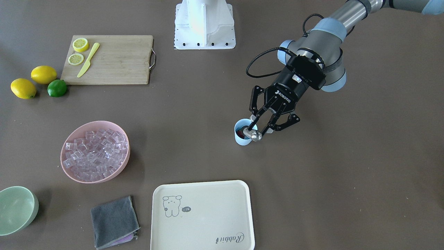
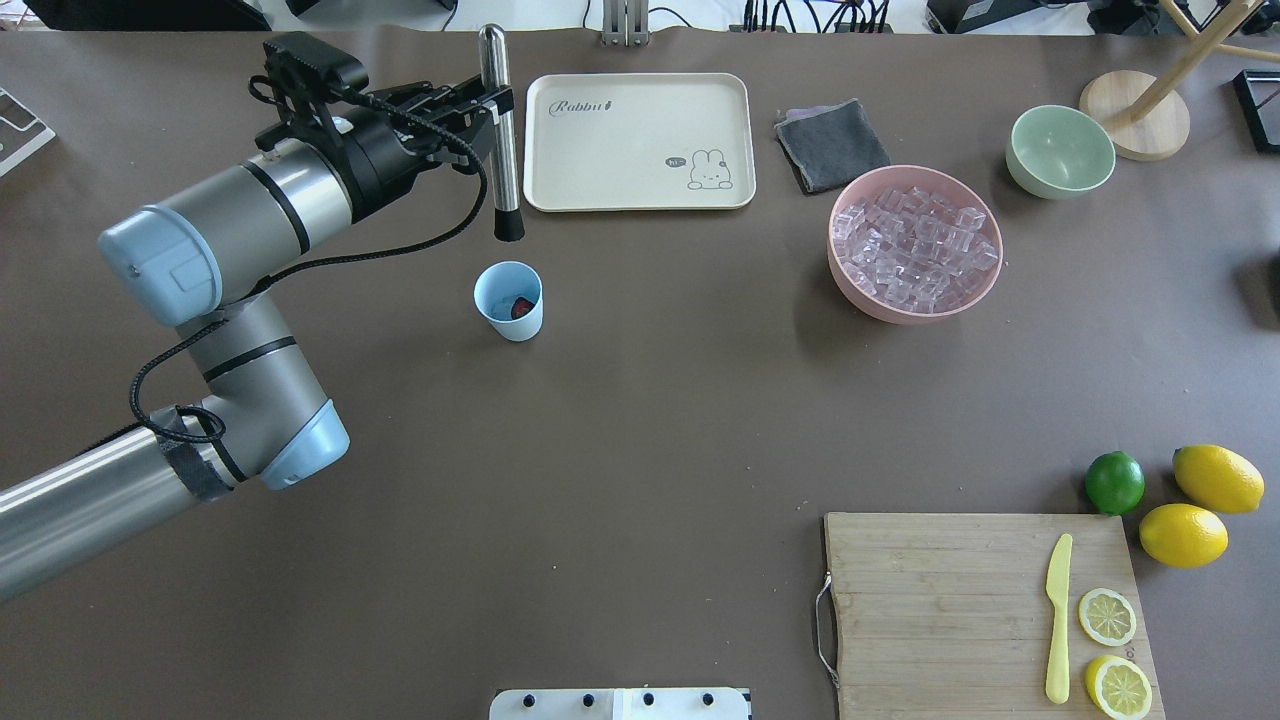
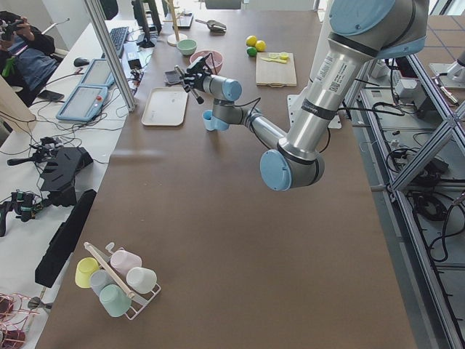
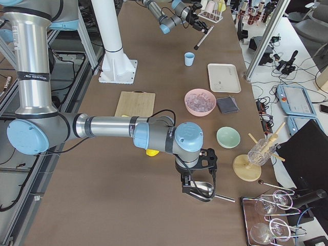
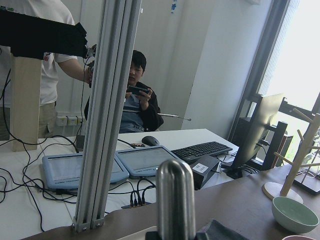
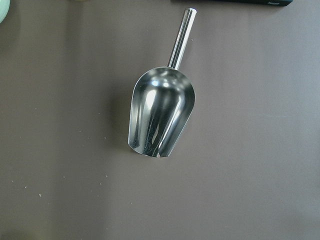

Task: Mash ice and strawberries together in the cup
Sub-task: 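Lower the muddler into the cup and press down on the contents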

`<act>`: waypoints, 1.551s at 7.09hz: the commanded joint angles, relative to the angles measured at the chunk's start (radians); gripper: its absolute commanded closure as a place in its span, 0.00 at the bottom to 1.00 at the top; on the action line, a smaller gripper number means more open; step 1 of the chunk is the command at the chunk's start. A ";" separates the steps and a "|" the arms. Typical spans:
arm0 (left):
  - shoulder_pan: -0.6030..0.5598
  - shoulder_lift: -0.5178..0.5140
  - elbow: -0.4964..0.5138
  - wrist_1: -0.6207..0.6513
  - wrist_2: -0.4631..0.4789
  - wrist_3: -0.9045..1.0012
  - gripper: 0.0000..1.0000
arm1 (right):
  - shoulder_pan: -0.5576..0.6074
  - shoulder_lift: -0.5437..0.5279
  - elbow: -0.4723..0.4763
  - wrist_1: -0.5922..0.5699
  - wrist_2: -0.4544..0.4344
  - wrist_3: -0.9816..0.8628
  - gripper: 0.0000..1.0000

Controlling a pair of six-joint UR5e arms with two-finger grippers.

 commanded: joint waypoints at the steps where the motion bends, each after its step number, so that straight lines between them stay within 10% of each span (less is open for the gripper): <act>1: 0.041 0.040 0.034 -0.121 0.004 0.026 1.00 | 0.000 -0.014 0.003 0.000 0.000 -0.005 0.00; 5: 0.157 0.044 0.057 -0.124 0.132 0.089 1.00 | 0.014 -0.059 0.039 0.000 -0.001 -0.012 0.00; 11: 0.055 0.028 0.077 -0.098 -0.004 0.096 1.00 | 0.020 -0.085 0.065 0.000 -0.004 -0.013 0.00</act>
